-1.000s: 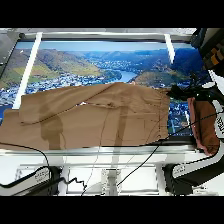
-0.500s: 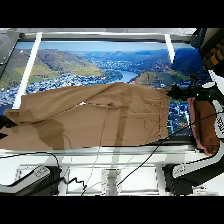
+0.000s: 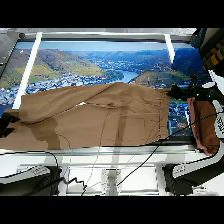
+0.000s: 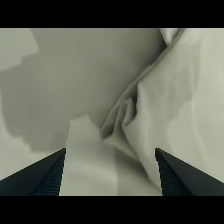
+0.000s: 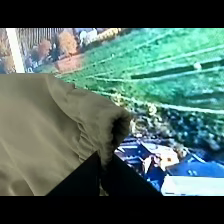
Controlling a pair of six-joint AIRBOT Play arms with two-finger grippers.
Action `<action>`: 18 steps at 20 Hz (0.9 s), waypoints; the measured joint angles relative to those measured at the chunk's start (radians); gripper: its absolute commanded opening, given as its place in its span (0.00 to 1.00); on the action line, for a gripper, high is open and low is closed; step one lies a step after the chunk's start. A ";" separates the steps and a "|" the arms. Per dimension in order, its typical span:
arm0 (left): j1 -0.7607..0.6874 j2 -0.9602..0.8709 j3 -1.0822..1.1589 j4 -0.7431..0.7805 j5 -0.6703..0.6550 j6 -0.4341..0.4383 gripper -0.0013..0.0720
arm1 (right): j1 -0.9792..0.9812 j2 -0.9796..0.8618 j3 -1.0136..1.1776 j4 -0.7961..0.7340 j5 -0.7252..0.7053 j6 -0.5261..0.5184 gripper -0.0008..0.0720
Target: Fold the clothes and pants, and hang the long-sleeved shirts on hangers.
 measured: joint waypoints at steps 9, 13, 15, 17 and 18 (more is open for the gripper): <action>-0.106 -0.063 0.000 -0.076 0.127 0.066 0.22 | 0.000 0.000 0.000 0.001 -0.005 0.000 0.05; -0.137 -0.081 0.013 -0.087 0.117 0.070 0.04 | 0.000 0.000 0.000 0.000 -0.008 0.000 0.05; -0.144 -0.084 0.050 -0.115 0.095 0.073 0.04 | 0.000 0.000 0.000 0.000 -0.008 0.000 0.05; -0.151 -0.087 0.114 -0.183 0.078 0.087 0.04 | 0.000 0.000 0.000 0.000 -0.008 0.000 0.05; -0.156 -0.087 0.149 -0.220 0.072 0.102 0.04 | 0.000 0.000 0.000 0.000 -0.009 0.000 0.05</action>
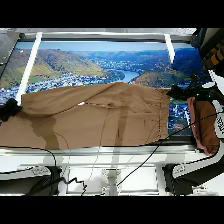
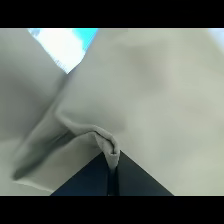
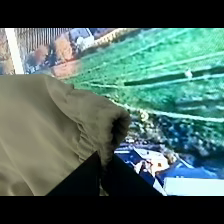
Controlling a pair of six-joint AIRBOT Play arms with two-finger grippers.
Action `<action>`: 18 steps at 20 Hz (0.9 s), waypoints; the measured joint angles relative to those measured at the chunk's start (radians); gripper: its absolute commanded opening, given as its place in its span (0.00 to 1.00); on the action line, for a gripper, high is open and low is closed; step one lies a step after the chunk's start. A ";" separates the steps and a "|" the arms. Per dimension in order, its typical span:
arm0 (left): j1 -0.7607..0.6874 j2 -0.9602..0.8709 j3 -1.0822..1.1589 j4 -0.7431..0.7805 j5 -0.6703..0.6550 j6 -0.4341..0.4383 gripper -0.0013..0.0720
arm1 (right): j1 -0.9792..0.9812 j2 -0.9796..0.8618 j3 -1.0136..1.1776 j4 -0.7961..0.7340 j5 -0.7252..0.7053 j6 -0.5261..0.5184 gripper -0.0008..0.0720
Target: Fold the clothes and pants, and hang the long-sleeved shirts on hangers.
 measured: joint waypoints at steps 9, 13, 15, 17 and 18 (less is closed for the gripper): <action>-0.207 -0.010 0.298 -0.209 0.420 0.218 0.04 | 0.000 0.000 0.000 0.040 -0.028 0.000 0.05; -0.276 -0.028 0.319 -0.222 0.645 0.299 0.04 | 0.000 0.000 0.000 0.058 -0.039 0.000 0.05; -0.287 -0.032 0.322 -0.224 0.692 0.315 0.04 | 0.000 0.000 0.000 0.059 -0.042 -0.002 0.05; -0.285 -0.034 0.323 -0.212 0.681 0.325 0.04 | 0.000 0.000 0.000 0.059 -0.044 -0.002 0.05; -0.280 -0.037 0.323 -0.190 0.650 0.327 0.04 | 0.000 0.000 0.000 0.059 -0.046 -0.002 0.05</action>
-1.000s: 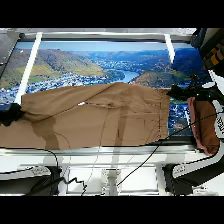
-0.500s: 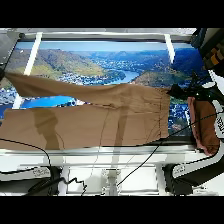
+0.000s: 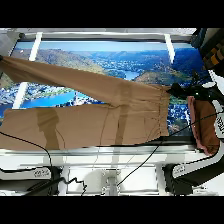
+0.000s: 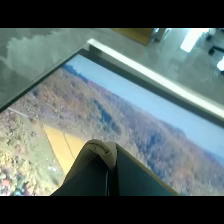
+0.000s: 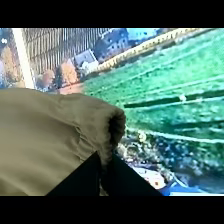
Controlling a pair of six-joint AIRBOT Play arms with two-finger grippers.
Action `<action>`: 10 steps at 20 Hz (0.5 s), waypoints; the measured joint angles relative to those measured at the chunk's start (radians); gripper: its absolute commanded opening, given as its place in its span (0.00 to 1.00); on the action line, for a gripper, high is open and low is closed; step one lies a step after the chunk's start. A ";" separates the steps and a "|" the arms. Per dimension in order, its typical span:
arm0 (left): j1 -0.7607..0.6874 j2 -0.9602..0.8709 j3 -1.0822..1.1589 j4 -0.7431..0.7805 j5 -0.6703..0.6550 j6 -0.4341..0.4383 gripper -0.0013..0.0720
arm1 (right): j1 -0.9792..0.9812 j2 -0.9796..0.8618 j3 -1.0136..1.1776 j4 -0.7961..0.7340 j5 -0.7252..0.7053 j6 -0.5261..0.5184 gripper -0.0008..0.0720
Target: Fold the clothes and pants, and hang the long-sleeved shirts on hangers.
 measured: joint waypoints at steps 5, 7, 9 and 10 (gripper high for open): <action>0.068 -0.029 0.000 0.267 -0.304 -0.135 0.04 | 0.000 0.000 0.000 -0.002 0.000 -0.001 0.05; 0.108 -0.047 0.000 0.375 -0.416 -0.241 0.04 | 0.000 0.000 0.000 -0.006 0.000 -0.001 0.05; 0.145 -0.061 0.000 0.436 -0.502 -0.306 0.04 | 0.000 0.000 0.000 -0.009 0.000 -0.001 0.05; 0.159 -0.065 0.000 0.457 -0.536 -0.328 0.04 | 0.000 0.000 0.000 -0.011 0.000 -0.001 0.05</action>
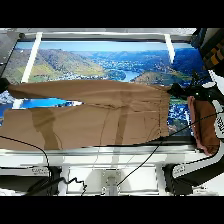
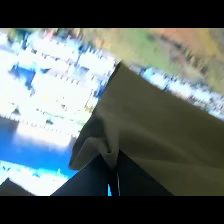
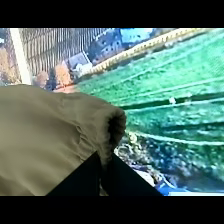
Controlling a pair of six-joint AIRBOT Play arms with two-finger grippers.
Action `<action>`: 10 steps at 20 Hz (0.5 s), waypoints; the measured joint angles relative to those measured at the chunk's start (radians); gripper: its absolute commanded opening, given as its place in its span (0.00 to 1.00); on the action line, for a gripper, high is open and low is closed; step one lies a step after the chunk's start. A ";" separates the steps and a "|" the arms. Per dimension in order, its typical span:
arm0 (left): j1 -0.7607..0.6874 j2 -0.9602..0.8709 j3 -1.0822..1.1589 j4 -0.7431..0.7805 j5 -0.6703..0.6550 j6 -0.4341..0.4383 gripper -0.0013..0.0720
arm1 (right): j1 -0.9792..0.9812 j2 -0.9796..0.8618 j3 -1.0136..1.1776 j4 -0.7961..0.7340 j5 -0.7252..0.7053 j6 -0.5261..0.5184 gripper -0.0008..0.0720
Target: Fold the clothes and pants, and hang the long-sleeved shirts on hangers.
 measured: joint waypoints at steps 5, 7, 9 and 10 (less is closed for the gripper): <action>0.028 -0.008 0.000 0.043 -0.093 -0.049 0.04 | 0.000 0.000 0.000 -0.008 0.000 0.000 0.05; 0.031 -0.009 0.000 0.050 -0.137 -0.060 0.04 | 0.000 0.000 0.000 -0.011 0.000 0.000 0.05; 0.029 -0.010 0.000 0.045 -0.153 -0.062 0.04 | 0.000 0.000 0.000 -0.012 0.000 0.000 0.05; 0.023 -0.010 0.000 0.026 -0.145 -0.063 0.04 | 0.000 0.000 0.000 -0.012 0.000 0.000 0.05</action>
